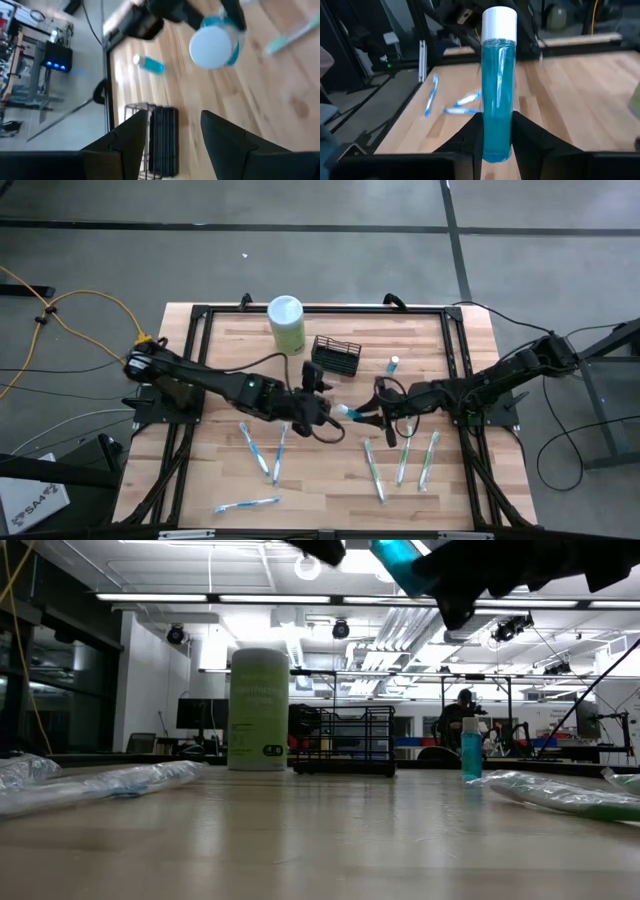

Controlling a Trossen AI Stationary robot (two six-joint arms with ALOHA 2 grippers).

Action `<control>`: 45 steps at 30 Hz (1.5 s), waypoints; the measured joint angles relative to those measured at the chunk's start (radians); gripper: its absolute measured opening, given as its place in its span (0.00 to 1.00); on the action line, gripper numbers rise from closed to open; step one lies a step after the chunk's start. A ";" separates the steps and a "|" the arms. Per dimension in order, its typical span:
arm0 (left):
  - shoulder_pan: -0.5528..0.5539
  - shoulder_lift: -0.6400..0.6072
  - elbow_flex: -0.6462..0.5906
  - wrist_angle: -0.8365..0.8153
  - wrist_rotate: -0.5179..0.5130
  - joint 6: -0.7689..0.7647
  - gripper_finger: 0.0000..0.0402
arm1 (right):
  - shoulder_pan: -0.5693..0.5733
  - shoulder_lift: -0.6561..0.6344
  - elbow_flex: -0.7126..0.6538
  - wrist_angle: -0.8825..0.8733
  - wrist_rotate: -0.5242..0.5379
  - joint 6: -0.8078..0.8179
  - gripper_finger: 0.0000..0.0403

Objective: Pick & Place toothbrushing station
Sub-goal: Put the left mouthwash into the mesh organizer

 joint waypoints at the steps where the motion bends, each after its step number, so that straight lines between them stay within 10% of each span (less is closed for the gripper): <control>1: 0.000 -0.010 0.000 0.021 0.006 0.001 0.45 | 0.000 0.000 0.000 0.018 0.003 -0.016 0.19; 45: 0.102 -0.167 0.000 0.264 0.435 -0.265 0.45 | 0.001 -0.006 0.000 0.382 0.101 -0.383 0.18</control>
